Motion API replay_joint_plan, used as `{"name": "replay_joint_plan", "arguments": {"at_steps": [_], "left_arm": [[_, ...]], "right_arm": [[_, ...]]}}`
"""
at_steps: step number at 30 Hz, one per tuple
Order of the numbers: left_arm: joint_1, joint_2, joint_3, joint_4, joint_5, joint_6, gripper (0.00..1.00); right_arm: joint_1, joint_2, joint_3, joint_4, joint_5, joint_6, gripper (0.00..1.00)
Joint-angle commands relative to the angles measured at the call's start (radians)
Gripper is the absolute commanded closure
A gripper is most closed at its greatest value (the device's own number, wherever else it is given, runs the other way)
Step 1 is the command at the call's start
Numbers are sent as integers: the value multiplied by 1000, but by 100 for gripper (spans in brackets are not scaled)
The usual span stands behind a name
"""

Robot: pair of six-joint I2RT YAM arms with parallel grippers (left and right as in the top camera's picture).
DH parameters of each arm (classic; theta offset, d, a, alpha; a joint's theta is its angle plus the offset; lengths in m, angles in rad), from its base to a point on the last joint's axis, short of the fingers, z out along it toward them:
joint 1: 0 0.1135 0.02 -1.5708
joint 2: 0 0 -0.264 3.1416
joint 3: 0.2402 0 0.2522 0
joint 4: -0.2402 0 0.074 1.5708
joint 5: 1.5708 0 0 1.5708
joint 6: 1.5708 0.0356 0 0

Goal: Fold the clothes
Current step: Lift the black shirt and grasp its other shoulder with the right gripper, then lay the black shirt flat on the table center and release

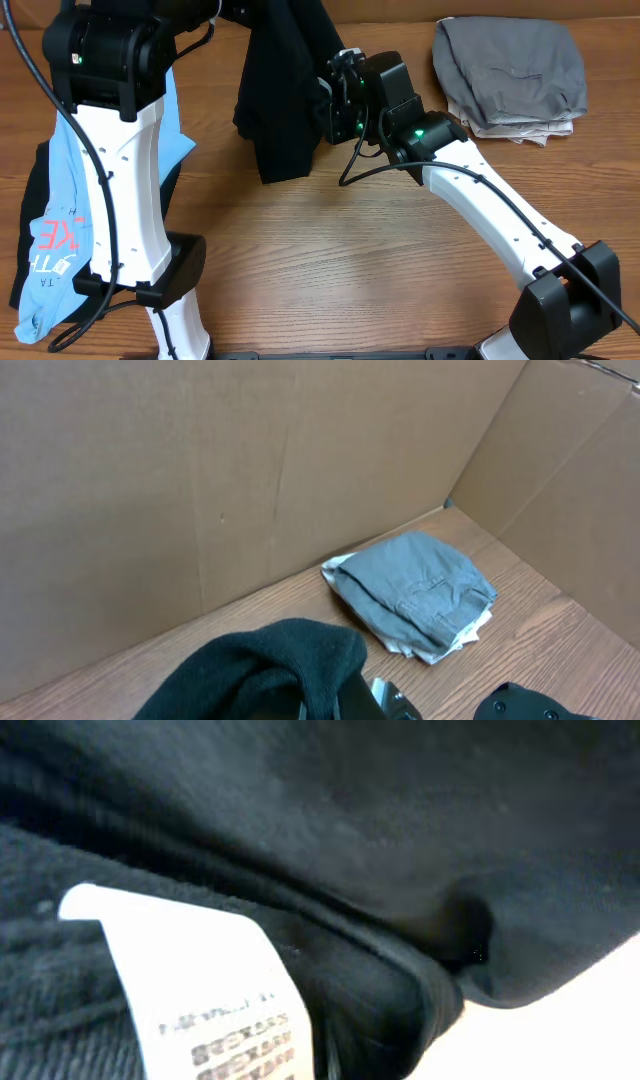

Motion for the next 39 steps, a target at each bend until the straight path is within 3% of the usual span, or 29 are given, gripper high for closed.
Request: {"name": "replay_joint_plan", "arguments": {"at_steps": [1, 12, 21, 30, 39], "left_arm": [[14, -12, 11, 19, -1, 19, 96], [153, -181, 11, 64, -2, 12, 96], [158, -366, 11, 60, -68, 27, 96], [158, -473, 11, 5, -124, 37, 96], [158, -405, 8, -207, -286, 54, 96]], "right_arm": [[-8, -24, 13, -47, 82, 17, 96], [-100, -331, 210, -447, 222, 17, 96], [-127, -529, 445, -733, 304, 15, 96], [-127, -640, 611, -943, 363, 13, 96], [-127, -591, 628, -1002, 364, 13, 96]]}}
